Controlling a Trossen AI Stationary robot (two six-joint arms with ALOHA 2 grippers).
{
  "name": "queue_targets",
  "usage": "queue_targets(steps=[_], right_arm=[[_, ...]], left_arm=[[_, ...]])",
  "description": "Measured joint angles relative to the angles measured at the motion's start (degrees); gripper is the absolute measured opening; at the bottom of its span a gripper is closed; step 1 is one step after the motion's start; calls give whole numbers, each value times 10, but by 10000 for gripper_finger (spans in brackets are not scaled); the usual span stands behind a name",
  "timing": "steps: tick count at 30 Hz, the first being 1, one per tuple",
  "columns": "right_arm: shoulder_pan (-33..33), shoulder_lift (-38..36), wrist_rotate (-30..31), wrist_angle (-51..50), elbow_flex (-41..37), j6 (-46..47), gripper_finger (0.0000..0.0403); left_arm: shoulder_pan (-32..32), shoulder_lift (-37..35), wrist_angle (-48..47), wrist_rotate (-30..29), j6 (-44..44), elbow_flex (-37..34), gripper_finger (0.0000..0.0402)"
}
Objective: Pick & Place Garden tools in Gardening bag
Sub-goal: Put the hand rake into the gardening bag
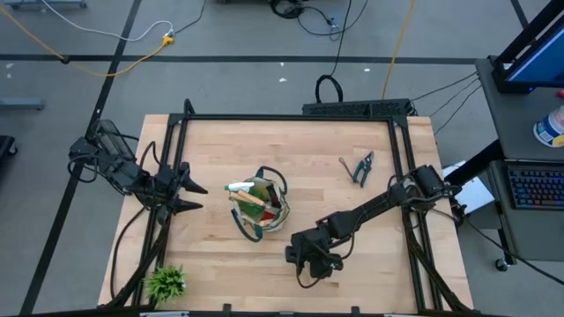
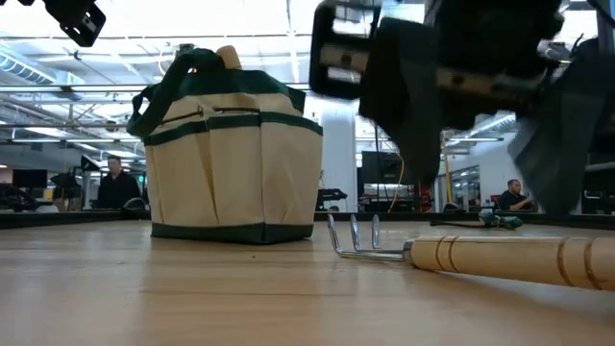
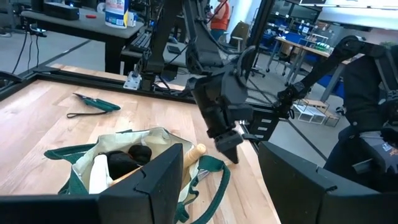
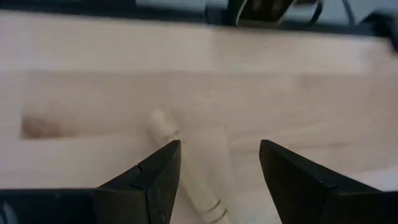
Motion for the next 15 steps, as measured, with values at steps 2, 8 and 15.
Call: queue_targets(steps=[2, 8, 15], right_arm=[[-3, 11, 11, 6, 0, -4, 213], [-8, 20, 22, -1, 0, -3, 213], [-8, 21, 30, 2, -4, 1, 213]], left_arm=[[0, 0, 0, 0, 0, 0, 216], [0, 0, 0, 0, 0, 0, 216], [0, 0, 0, 0, 0, 0, 216]])
